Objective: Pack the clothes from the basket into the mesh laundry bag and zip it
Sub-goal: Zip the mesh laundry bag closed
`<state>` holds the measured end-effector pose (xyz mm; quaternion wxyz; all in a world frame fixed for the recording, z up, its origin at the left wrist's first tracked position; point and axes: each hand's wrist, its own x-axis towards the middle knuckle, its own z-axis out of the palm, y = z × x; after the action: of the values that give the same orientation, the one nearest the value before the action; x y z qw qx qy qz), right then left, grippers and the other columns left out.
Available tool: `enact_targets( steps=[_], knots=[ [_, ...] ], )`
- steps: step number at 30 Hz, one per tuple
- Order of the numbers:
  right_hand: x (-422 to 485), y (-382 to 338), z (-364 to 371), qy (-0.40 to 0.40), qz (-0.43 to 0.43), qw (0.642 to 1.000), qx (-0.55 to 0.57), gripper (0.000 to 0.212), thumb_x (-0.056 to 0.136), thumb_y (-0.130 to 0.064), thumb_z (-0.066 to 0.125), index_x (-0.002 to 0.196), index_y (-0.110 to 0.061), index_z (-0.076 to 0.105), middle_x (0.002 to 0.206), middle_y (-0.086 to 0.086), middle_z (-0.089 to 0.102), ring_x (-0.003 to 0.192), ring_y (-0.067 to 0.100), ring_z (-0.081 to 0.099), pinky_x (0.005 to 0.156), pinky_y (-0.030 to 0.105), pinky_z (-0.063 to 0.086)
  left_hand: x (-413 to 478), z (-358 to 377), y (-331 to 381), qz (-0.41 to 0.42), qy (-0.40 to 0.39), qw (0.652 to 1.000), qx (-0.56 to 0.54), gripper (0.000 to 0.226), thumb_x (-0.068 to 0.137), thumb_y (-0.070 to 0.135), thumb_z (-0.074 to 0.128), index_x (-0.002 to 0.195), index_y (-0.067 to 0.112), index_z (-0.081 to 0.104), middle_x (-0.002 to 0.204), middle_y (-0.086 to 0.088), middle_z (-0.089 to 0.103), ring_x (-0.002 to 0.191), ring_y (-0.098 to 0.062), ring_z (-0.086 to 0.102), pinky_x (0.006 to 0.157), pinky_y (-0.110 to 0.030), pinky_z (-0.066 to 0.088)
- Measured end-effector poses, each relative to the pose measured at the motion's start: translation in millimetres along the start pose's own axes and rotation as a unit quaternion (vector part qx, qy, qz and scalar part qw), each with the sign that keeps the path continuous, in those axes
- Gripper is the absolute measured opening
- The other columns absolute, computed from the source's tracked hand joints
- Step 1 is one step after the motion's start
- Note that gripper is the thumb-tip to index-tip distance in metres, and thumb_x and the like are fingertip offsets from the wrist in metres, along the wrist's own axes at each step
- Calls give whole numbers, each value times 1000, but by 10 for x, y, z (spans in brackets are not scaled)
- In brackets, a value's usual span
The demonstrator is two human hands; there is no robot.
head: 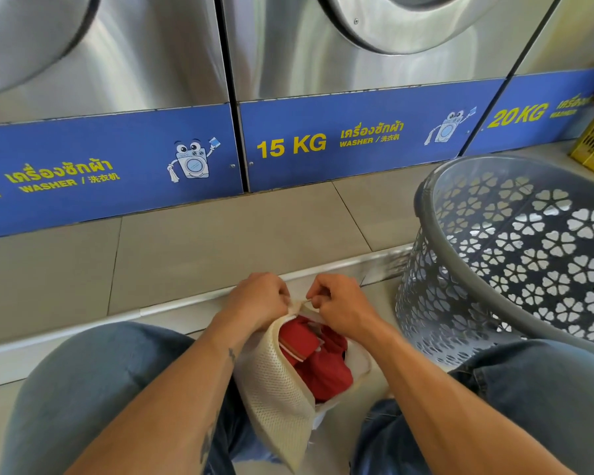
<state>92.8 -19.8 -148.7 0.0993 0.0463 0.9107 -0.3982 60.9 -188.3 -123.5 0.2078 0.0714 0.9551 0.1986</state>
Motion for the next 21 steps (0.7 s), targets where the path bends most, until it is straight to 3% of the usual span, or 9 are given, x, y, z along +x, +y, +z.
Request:
enact_targets(
  steps=[3, 7, 11, 13, 15, 18, 21],
  knots=[
    [24, -17, 4, 15, -6, 1000, 11, 26, 84, 3, 59, 76, -21, 66, 74, 5, 68, 63, 10, 57, 52, 11, 42, 1, -50, 6, -10, 61, 998, -1, 20, 86, 26, 56, 89, 26, 75, 102, -3, 73, 96, -28, 66, 78, -34, 51],
    [2, -10, 20, 29, 4, 999, 20, 26, 84, 3, 60, 74, -20, 66, 71, -1, 64, 62, 8, 55, 50, 10, 41, -16, -62, 9, -10, 67, 998, -17, 20, 83, 26, 56, 84, 24, 76, 95, -1, 73, 88, -25, 65, 76, -34, 53],
    [8, -39, -12, 56, 3, 997, 50, 18, 83, -2, 66, 77, -17, 73, 74, -1, 71, 66, 7, 62, 55, 11, 47, 6, -76, 6, 15, -32, 993, -115, 25, 85, 21, 58, 98, 29, 77, 92, 4, 69, 86, -15, 61, 76, -26, 45],
    [-4, -65, -17, 59, -7, 997, 55, 18, 80, -2, 66, 76, -18, 74, 74, -3, 72, 67, 7, 66, 56, 13, 50, 16, -40, 20, 20, -103, 986, -128, 33, 84, 25, 60, 113, 33, 74, 103, 0, 69, 88, -14, 60, 76, -24, 43],
    [-35, -88, -10, 55, -18, 997, 44, 20, 79, -2, 63, 75, -18, 74, 72, -4, 72, 67, 9, 68, 55, 14, 51, 20, 11, 31, 12, -136, 984, -119, 34, 81, 33, 64, 115, 34, 72, 108, -2, 70, 87, -15, 62, 74, -25, 46],
    [-67, -121, 17, 36, -36, 999, 3, 20, 78, -3, 60, 76, -17, 74, 70, -5, 70, 63, 8, 65, 51, 15, 48, 11, 40, 46, 2, -104, 991, -89, 28, 77, 39, 69, 104, 31, 74, 97, 0, 68, 81, -16, 64, 71, -27, 50],
    [-72, -118, 44, 26, -35, 999, -33, 14, 77, -7, 61, 76, -17, 71, 70, -8, 67, 63, 6, 62, 51, 17, 44, 6, 50, 24, -6, 3, 1000, -26, 22, 78, 33, 64, 96, 29, 75, 106, 0, 72, 92, -23, 67, 80, -32, 54]
  ],
)
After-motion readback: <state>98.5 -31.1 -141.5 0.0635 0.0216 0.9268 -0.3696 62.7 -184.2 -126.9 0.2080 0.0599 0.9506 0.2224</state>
